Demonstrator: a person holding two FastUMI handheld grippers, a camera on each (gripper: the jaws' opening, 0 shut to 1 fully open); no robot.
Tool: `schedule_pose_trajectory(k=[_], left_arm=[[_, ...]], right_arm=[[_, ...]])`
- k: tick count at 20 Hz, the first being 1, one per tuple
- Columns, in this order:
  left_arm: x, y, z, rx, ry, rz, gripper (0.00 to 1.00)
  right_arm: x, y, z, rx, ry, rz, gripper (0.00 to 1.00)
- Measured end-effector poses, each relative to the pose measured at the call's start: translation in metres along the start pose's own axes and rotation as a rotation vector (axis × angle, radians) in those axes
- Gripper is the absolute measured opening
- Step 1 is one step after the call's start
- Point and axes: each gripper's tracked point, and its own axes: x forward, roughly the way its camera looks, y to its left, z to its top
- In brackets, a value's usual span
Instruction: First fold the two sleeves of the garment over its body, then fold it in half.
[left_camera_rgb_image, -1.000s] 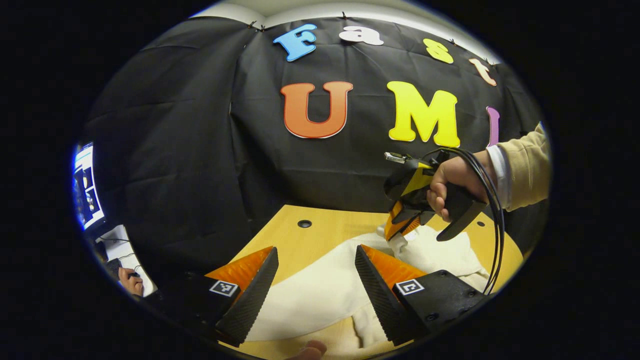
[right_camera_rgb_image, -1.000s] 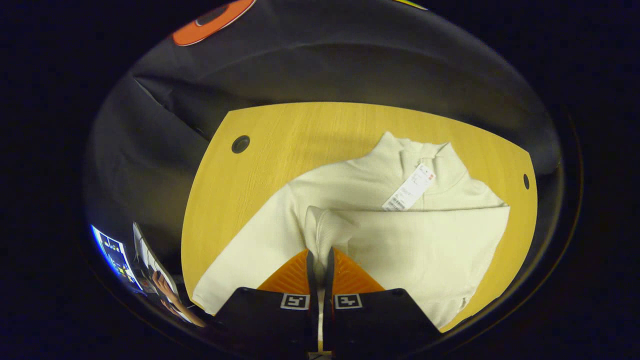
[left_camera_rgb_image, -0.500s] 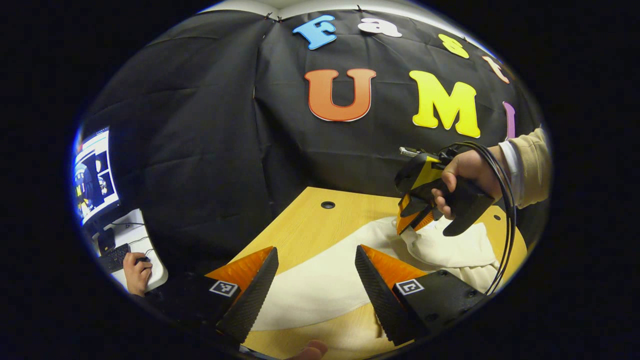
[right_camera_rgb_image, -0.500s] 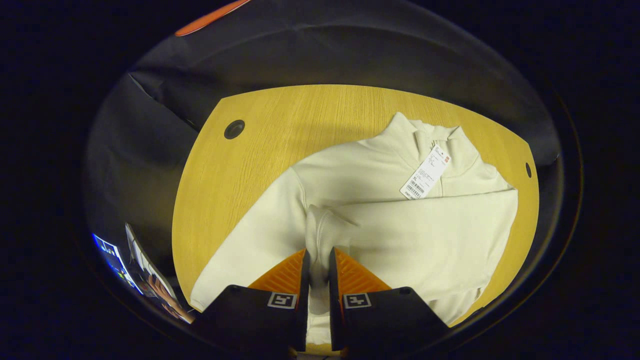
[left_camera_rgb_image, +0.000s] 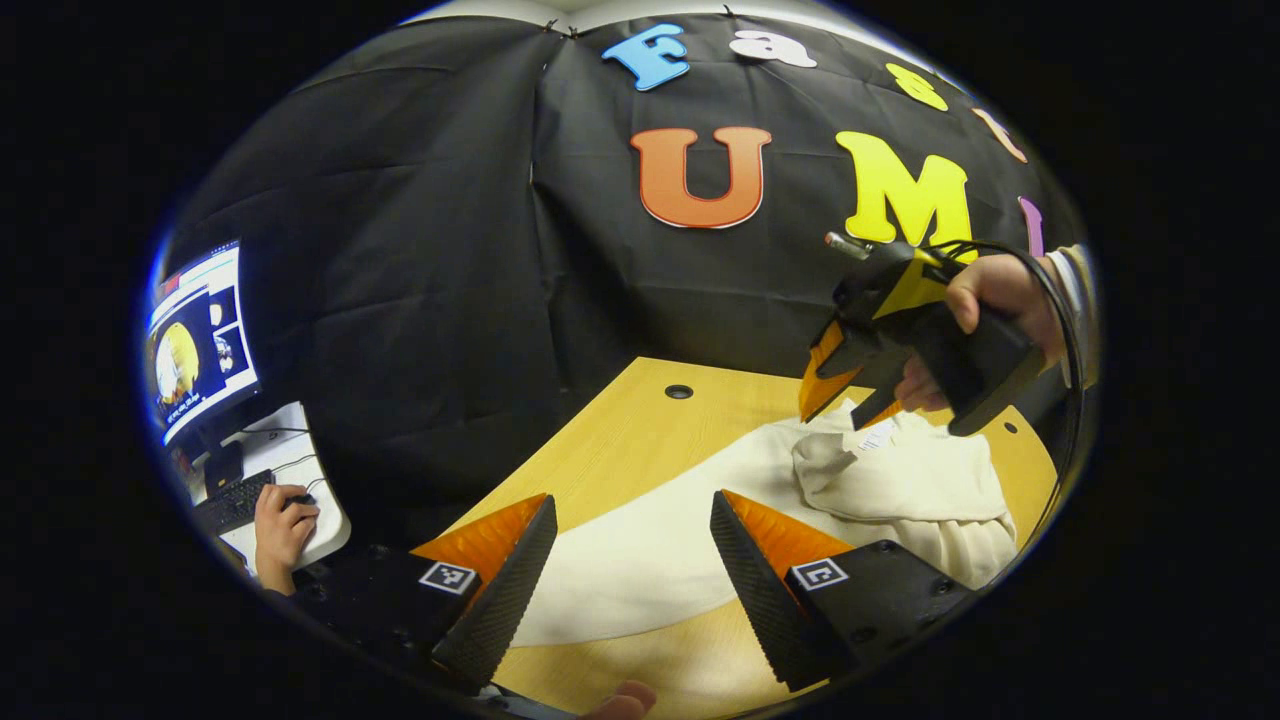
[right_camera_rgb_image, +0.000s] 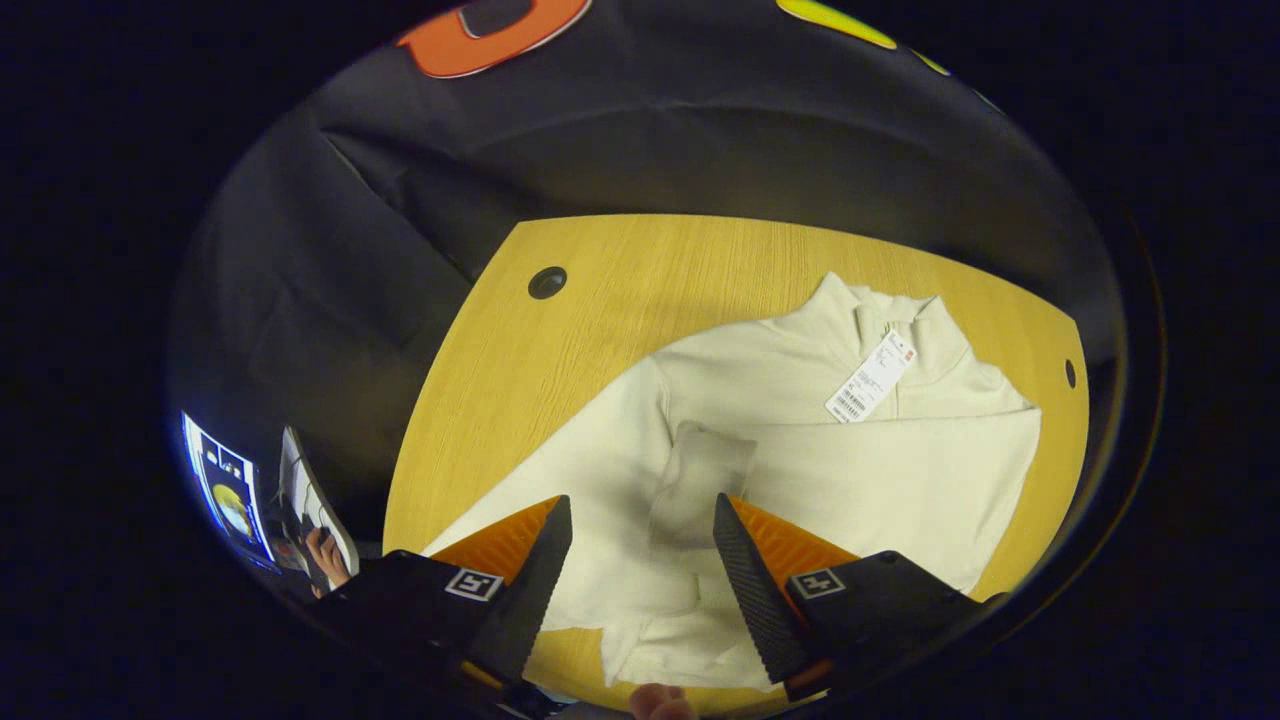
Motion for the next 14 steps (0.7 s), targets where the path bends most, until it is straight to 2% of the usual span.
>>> schedule_pose_trajectory(k=[1,4,11,14], left_arm=[[0.001,0.006,-0.004,-0.012,0.005,0.015,0.98],[0.004,0.026,-0.016,-0.053,0.034,0.073,0.98],[0.010,0.103,-0.064,-0.135,0.143,0.302,0.98],[0.011,0.130,-0.096,-0.204,0.198,0.389,0.98]], right_arm=[[-0.011,0.002,0.001,-0.012,-0.025,0.010,0.85],[-0.046,-0.002,-0.001,-0.040,-0.072,0.019,0.93],[-0.131,-0.028,-0.023,-0.111,-0.186,0.075,0.93],[-0.164,-0.047,-0.041,-0.123,-0.235,0.081,0.93]])
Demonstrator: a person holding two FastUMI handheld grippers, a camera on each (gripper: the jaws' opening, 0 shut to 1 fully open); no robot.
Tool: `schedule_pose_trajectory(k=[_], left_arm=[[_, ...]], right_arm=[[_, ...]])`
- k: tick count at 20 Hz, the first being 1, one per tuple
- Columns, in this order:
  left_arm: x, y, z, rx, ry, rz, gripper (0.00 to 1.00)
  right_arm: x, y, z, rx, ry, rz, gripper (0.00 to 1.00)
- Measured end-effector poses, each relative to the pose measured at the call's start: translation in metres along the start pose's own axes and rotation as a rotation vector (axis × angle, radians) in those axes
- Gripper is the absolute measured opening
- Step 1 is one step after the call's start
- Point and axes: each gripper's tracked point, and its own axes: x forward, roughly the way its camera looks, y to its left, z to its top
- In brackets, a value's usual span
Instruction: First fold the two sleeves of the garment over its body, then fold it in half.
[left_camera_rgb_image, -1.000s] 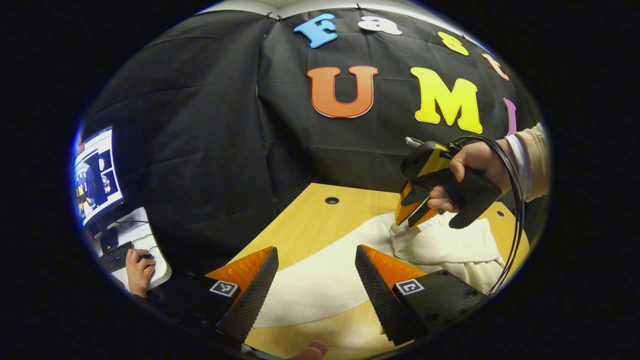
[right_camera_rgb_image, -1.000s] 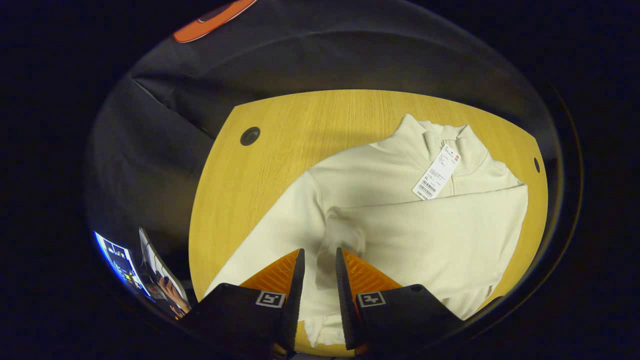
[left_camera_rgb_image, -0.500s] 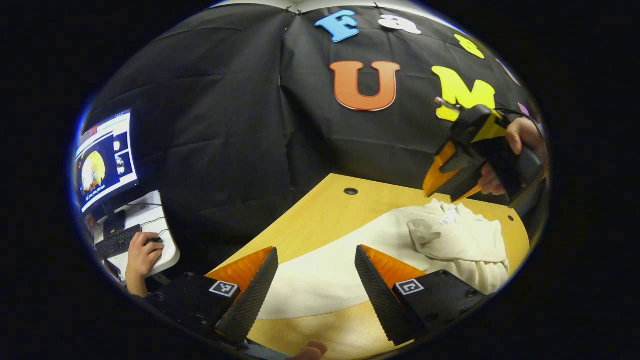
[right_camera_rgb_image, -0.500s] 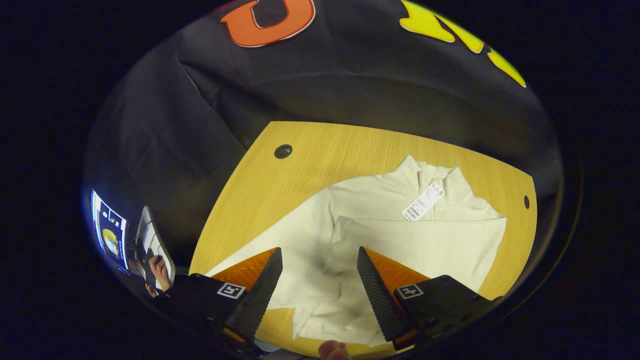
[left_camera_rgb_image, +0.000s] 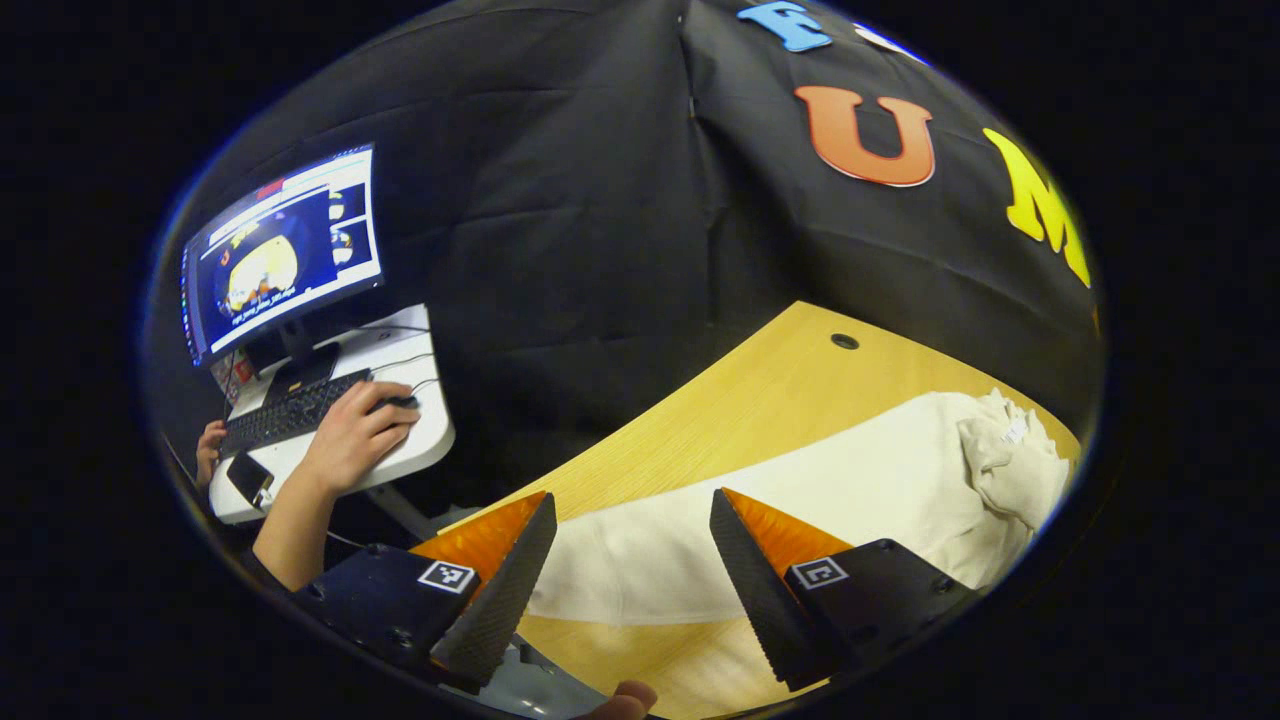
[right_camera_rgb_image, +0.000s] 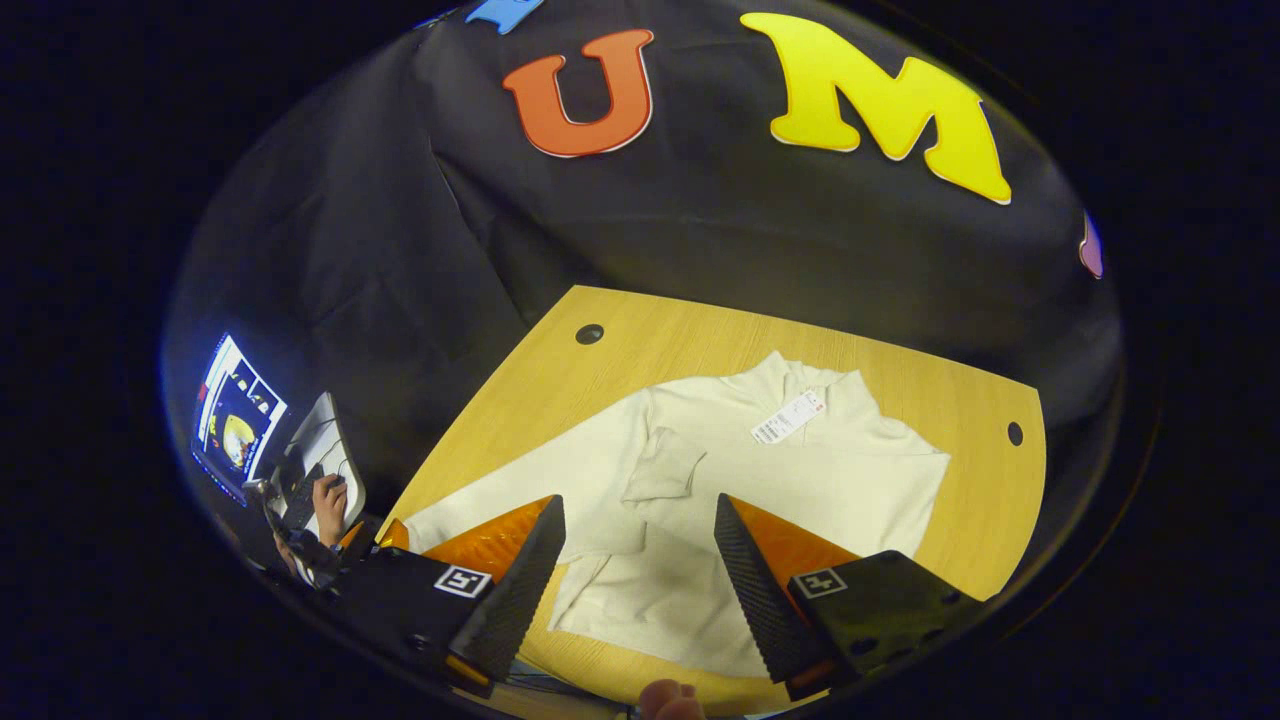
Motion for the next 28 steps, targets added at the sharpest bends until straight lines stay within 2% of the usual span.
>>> schedule_pose_trajectory(k=[4,6,8,13,14,17,21,25,28], left_arm=[[0.018,0.027,-0.037,-0.062,0.130,0.077,0.98],[0.024,0.034,-0.056,-0.073,0.204,0.093,1.00],[0.027,0.033,-0.068,-0.096,0.252,0.095,0.98],[0.031,0.034,-0.071,-0.150,0.311,0.098,0.97],[0.031,0.033,-0.070,-0.153,0.334,0.098,1.00],[0.034,0.032,-0.070,-0.129,0.406,0.079,0.97],[0.037,0.030,-0.070,-0.118,0.494,0.053,0.91],[0.038,0.024,-0.070,-0.113,0.574,0.033,0.83],[0.040,0.018,-0.069,-0.113,0.615,0.024,0.68]], right_arm=[[-0.035,-0.027,-0.015,-0.007,-0.079,-0.036,0.93],[-0.052,-0.048,-0.026,-0.025,-0.105,-0.090,0.93],[-0.072,-0.048,-0.028,-0.033,-0.146,-0.105,0.93],[-0.099,-0.046,-0.019,-0.062,-0.261,-0.079,0.93],[-0.102,-0.045,-0.016,-0.045,-0.280,-0.064,0.94],[-0.111,-0.045,-0.012,0.015,-0.327,-0.017,0.94],[-0.123,-0.066,-0.009,0.007,-0.368,-0.070,0.93],[-0.132,-0.065,-0.008,0.003,-0.396,-0.063,0.94],[-0.139,-0.069,-0.004,-0.007,-0.432,-0.059,0.93]])
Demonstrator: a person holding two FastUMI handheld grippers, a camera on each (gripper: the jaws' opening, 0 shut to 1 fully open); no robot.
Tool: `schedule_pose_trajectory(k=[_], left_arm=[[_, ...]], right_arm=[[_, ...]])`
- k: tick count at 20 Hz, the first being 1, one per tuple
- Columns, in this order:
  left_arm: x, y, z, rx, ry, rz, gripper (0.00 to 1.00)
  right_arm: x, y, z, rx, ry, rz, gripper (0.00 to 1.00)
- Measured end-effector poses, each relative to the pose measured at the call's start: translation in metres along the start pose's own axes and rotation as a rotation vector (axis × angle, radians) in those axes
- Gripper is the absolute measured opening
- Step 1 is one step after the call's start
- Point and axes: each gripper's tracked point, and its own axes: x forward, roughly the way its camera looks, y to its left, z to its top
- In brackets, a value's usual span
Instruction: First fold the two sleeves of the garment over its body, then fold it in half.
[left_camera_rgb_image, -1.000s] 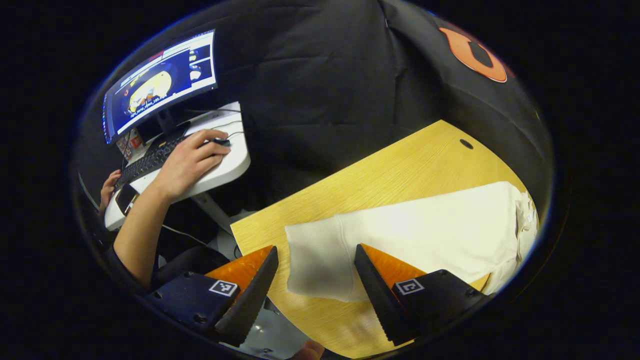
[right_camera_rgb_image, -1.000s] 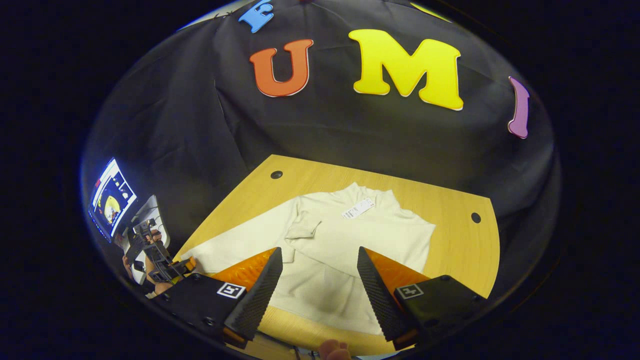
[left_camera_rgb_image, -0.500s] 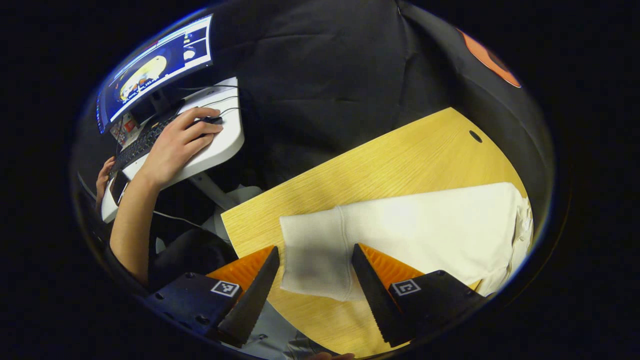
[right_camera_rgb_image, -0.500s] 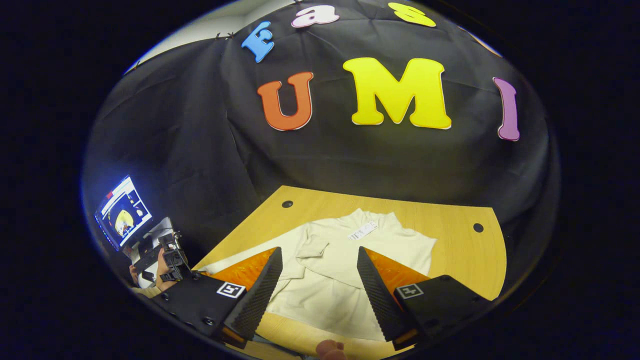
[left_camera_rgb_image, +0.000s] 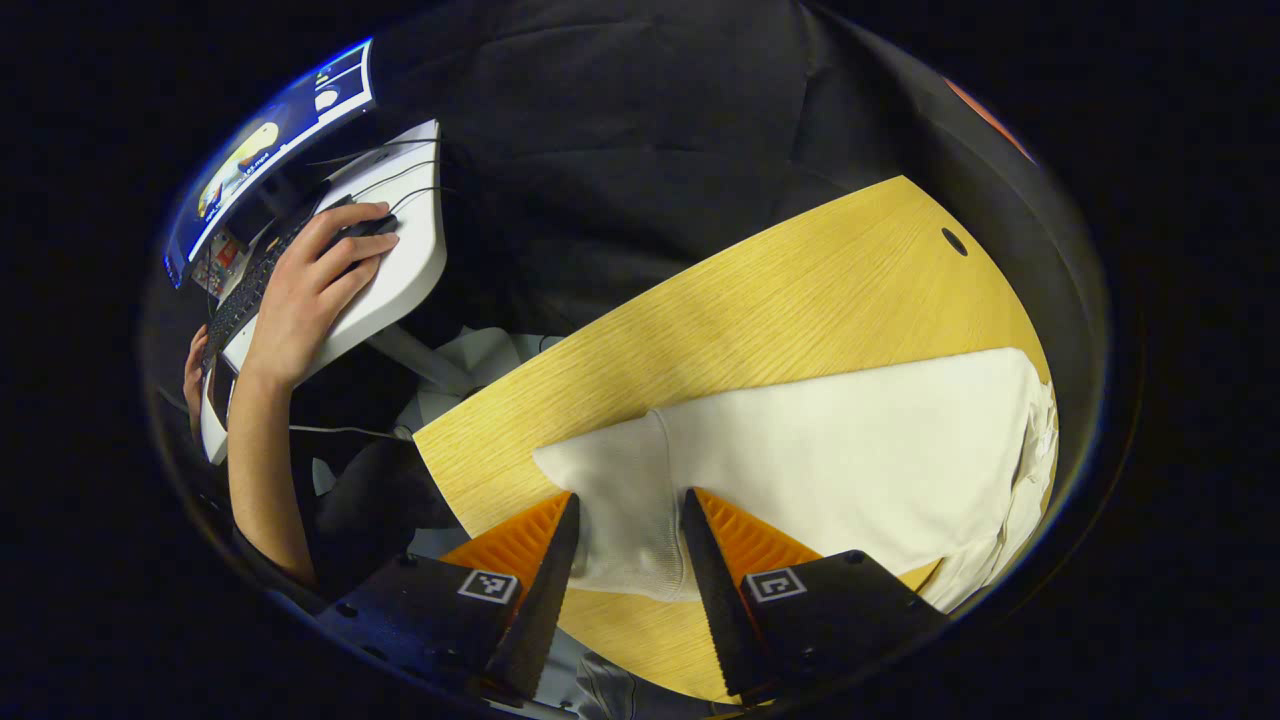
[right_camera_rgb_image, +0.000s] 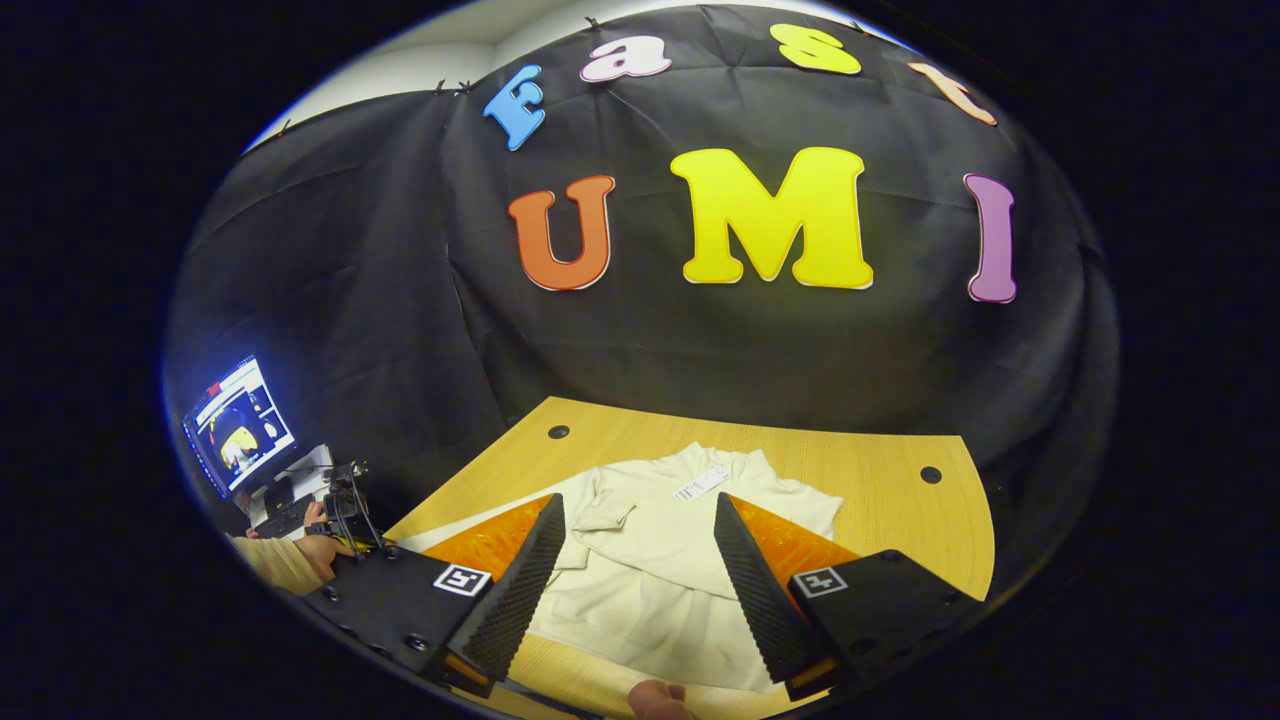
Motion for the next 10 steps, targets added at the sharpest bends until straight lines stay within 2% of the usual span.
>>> schedule_pose_trajectory(k=[3,5,6,8,10], left_arm=[[0.001,-0.007,0.002,0.010,0.017,-0.006,0.53],[0.000,-0.013,0.001,0.011,0.025,-0.009,0.38],[0.000,-0.014,0.000,0.001,0.027,-0.004,0.25],[0.001,-0.016,0.001,-0.004,0.032,0.009,0.16],[0.001,-0.017,0.003,0.007,0.036,0.017,0.11]], right_arm=[[-0.008,-0.005,0.006,-0.016,-0.033,0.001,0.93],[-0.013,-0.011,0.004,-0.026,-0.037,0.003,0.93],[-0.015,-0.013,0.005,-0.022,-0.039,0.003,0.94],[-0.016,-0.022,0.004,-0.013,-0.042,-0.002,0.94],[-0.016,-0.034,0.002,0.001,-0.040,-0.016,0.94]])
